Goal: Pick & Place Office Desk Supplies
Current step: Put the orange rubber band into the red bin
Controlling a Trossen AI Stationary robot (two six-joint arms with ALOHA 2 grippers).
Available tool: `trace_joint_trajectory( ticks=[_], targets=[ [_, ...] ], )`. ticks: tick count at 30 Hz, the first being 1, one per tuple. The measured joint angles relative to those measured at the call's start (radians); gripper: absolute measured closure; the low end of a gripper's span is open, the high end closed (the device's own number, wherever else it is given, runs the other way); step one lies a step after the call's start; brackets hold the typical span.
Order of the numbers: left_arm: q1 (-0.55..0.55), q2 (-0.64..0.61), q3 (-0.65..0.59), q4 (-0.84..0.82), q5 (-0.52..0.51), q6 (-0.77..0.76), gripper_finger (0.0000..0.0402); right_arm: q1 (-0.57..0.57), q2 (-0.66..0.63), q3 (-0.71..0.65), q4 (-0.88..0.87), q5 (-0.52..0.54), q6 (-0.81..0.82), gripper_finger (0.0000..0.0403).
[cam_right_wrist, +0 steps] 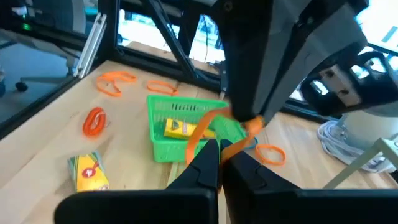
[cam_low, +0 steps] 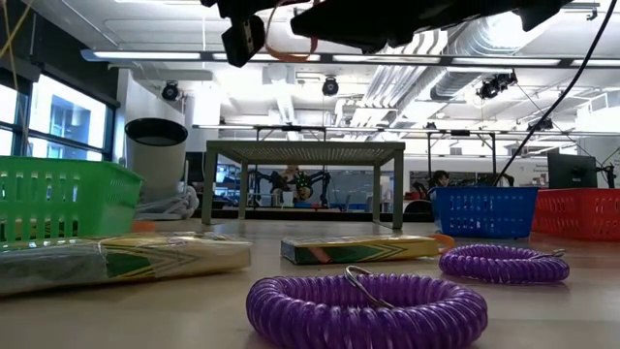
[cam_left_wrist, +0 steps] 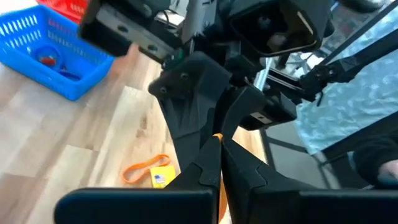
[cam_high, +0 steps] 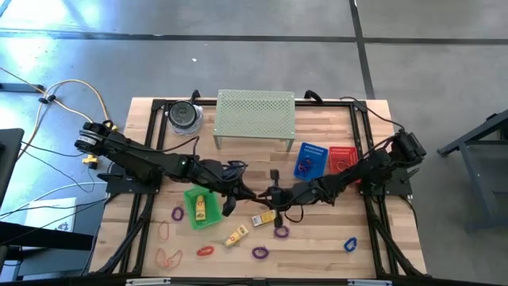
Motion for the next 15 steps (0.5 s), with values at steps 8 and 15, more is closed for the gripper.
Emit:
trace_joint_trajectory(
  ticks=[8, 15],
  targets=[
    [-0.004, 0.0, 0.0, 0.001, -0.037, 0.09, 0.0367, 0.0, 0.0, 0.0, -0.053, 0.031, 0.0, 0.0401],
    [-0.011, 0.0, 0.0, 0.0, -0.039, 0.118, 0.0276, 0.0, 0.0, 0.0, -0.069, 0.054, -0.003, 0.0401]
  ],
)
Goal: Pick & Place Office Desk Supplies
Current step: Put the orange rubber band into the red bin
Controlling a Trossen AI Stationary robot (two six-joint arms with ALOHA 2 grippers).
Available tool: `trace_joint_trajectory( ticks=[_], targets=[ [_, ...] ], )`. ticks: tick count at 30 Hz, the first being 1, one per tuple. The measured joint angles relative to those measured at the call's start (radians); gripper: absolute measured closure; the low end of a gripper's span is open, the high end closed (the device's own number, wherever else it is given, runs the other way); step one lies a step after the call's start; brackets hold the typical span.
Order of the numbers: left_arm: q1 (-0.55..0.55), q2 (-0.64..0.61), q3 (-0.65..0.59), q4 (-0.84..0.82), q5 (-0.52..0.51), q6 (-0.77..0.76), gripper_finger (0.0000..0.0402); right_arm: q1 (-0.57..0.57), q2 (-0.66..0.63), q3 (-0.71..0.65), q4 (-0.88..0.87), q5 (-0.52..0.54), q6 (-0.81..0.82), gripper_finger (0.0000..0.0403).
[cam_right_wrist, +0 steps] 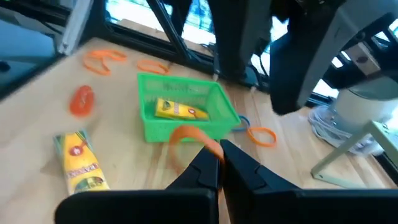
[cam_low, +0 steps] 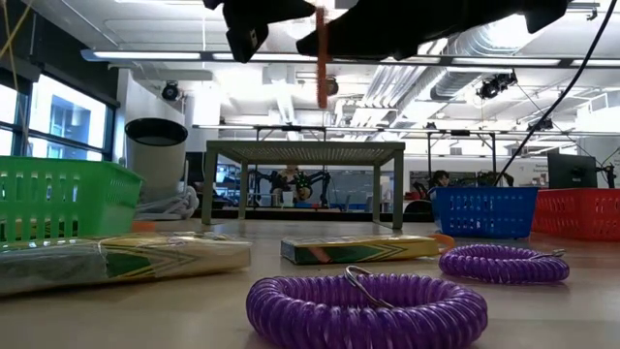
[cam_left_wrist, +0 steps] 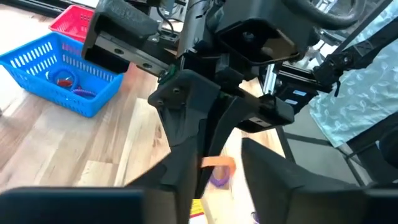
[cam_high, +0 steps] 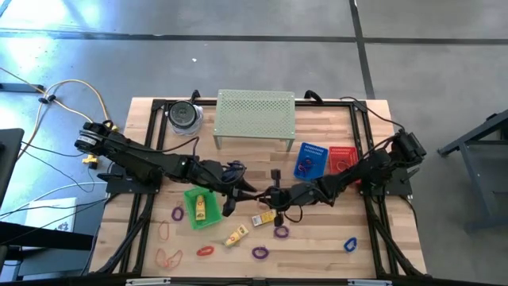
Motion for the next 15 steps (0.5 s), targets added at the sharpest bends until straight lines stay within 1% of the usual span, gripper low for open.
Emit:
trace_joint_trajectory(
  ticks=[4, 7, 10, 15],
  targets=[
    [0.0, 0.0, 0.0, 0.0, -0.002, 0.0, 0.0239, 0.012, -0.038, 0.003, -0.131, 0.078, 0.036, 0.0401],
    [0.0, 0.0, 0.001, -0.003, -0.002, 0.001, 0.023, 0.036, -0.1, 0.024, -0.326, 0.153, 0.114, 0.0401],
    [0.0, 0.0, 0.001, -0.032, -0.003, 0.001, 0.0228, 0.056, -0.165, 0.066, -0.534, 0.187, 0.245, 0.0401],
    [0.015, 0.0, 0.001, -0.097, -0.002, 0.001, 0.0228, 0.069, -0.268, 0.12, -0.925, 0.167, 0.553, 0.0401]
  ],
)
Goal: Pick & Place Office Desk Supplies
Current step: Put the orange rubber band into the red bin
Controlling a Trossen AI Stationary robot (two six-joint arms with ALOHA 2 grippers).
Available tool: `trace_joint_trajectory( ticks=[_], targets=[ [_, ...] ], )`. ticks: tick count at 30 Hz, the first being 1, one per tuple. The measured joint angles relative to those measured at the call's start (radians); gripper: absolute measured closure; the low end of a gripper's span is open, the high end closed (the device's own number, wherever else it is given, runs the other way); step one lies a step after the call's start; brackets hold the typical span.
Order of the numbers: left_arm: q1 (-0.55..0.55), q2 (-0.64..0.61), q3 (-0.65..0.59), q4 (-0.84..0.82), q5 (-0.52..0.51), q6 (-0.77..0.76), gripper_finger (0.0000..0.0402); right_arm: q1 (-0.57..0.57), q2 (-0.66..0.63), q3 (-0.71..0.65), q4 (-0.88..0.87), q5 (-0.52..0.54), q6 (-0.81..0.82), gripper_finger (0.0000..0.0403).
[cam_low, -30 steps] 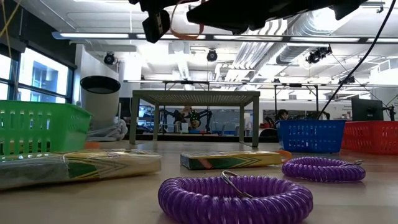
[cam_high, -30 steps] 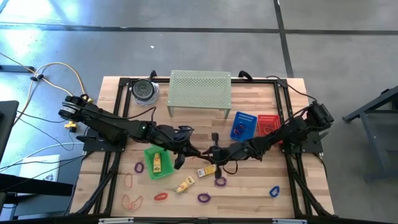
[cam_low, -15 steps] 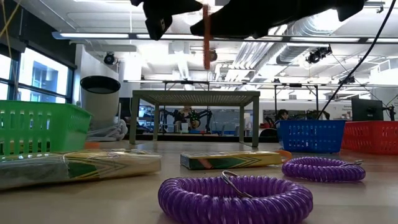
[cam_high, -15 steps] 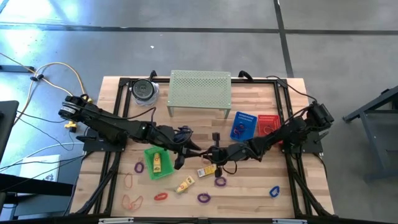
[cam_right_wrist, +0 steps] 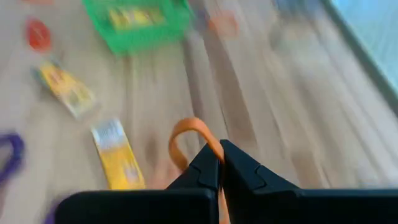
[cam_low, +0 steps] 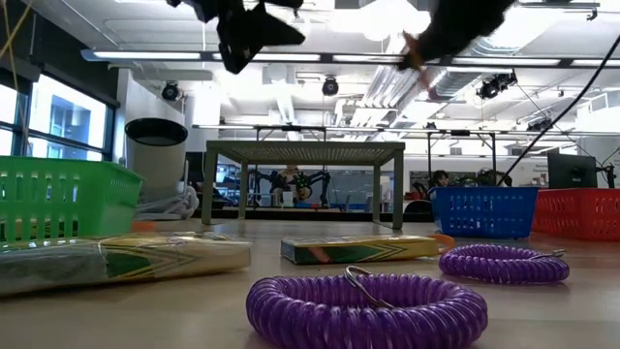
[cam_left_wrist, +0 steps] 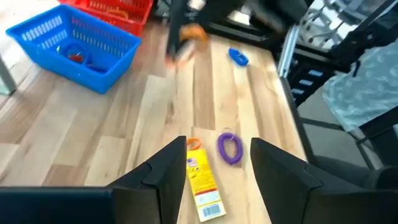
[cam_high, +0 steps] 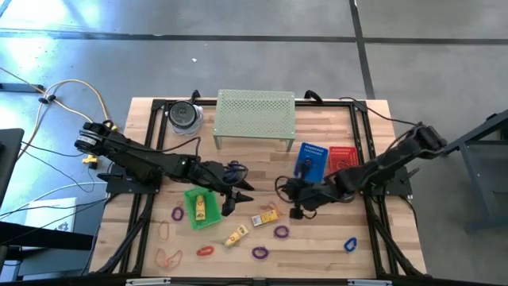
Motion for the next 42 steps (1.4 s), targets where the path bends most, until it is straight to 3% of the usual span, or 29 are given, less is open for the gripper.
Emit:
trace_joint_trajectory(
  ticks=[6, 12, 19, 25, 32, 42],
  targets=[
    [0.016, 0.0, 0.0, -0.029, 0.0, 0.0, 0.0228, -0.027, -0.137, 0.008, -0.394, -0.11, 0.384, 0.0401],
    [0.02, 0.0, 0.0, -0.051, 0.0, 0.0, 0.0228, -0.028, -0.268, 0.008, -0.737, -0.016, 0.714, 0.0401],
    [0.02, 0.0, 0.0, -0.064, 0.0, 0.0, 0.0228, -0.15, -0.348, 0.007, -1.091, -0.092, 0.993, 0.0401],
    [0.02, 0.0, 0.0, -0.069, 0.0, 0.0, 0.0228, -0.308, -0.315, 0.007, -1.109, -0.227, 0.98, 0.0401],
    [0.004, 0.0, 0.0, -0.077, 0.0, -0.001, 0.0228, -0.493, -0.229, -0.033, -1.117, -0.293, 0.818, 0.0401],
    [-0.039, 0.0, -0.002, -0.14, 0.001, -0.001, 0.0227, -0.579, -0.136, -0.168, -0.96, -0.394, 0.699, 0.0401]
  ],
)
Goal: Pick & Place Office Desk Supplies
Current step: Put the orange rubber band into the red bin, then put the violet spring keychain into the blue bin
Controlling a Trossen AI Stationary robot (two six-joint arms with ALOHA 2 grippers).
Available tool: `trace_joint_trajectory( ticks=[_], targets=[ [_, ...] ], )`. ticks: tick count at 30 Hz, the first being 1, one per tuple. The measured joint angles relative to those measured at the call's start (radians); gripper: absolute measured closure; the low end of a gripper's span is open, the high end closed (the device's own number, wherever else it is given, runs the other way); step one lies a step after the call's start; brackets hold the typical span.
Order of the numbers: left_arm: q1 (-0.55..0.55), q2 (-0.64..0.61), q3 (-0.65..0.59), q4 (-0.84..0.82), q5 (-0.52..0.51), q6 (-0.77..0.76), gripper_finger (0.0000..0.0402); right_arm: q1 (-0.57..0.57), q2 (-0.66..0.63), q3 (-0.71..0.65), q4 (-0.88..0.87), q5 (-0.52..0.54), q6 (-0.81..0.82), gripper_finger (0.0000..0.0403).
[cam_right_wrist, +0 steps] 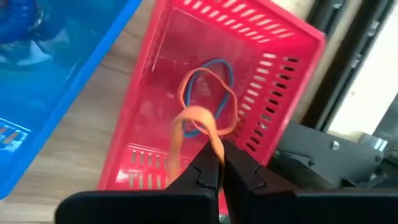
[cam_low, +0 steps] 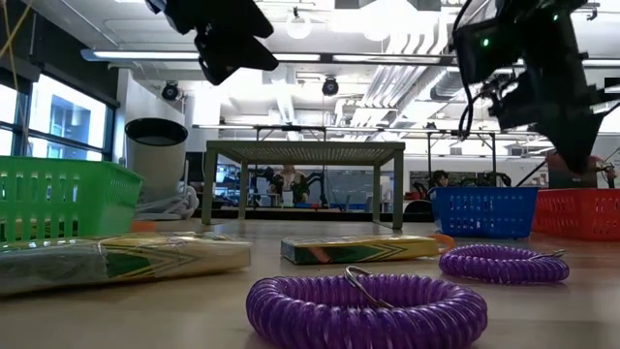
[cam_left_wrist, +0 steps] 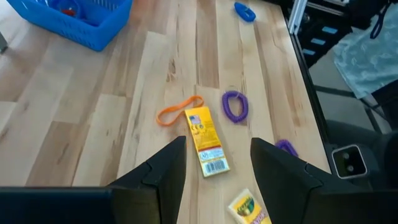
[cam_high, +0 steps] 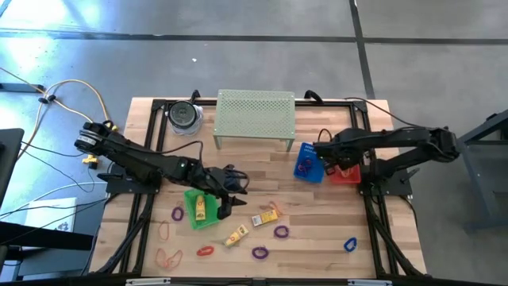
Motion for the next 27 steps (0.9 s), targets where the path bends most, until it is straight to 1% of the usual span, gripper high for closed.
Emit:
trace_joint_trajectory(
  ticks=[4, 7, 10, 14, 16, 18, 20, 23, 27],
  targets=[
    [-0.011, 0.0, 0.0, -0.004, 0.0, 0.0, 0.0227, 0.001, 0.026, -0.009, 0.006, -0.004, -0.037, 0.0397],
    [-0.017, 0.0, 0.0, -0.015, 0.0, 0.0, 0.0227, 0.001, 0.041, -0.01, 0.005, -0.011, -0.07, 0.0378],
    [-0.017, 0.0, 0.0, -0.043, 0.0, 0.0, 0.0227, 0.001, 0.044, -0.01, 0.005, -0.004, -0.079, 0.0343],
    [-0.017, 0.0, 0.0, -0.057, 0.0, 0.0, 0.0227, 0.0, 0.044, -0.01, 0.003, 0.015, -0.084, 0.0282],
    [-0.017, 0.0, 0.0, -0.057, 0.004, 0.0, 0.0227, 0.001, 0.044, -0.01, 0.003, 0.04, -0.093, 0.0254],
    [-0.017, 0.0, 0.0, -0.062, 0.022, -0.001, 0.0227, 0.001, 0.044, -0.009, 0.002, 0.062, -0.092, 0.0235],
    [-0.017, -0.003, 0.0, -0.075, 0.041, 0.0, 0.0227, 0.001, 0.044, -0.009, -0.004, 0.063, -0.091, 0.0225],
    [-0.017, -0.02, 0.0, -0.136, 0.044, -0.005, 0.0228, 0.005, 0.042, -0.009, -0.007, 0.072, -0.096, 0.022],
    [-0.017, -0.075, 0.0, -0.247, 0.043, -0.038, 0.0228, 0.009, 0.015, -0.008, -0.013, 0.162, -0.087, 0.0222]
  ],
)
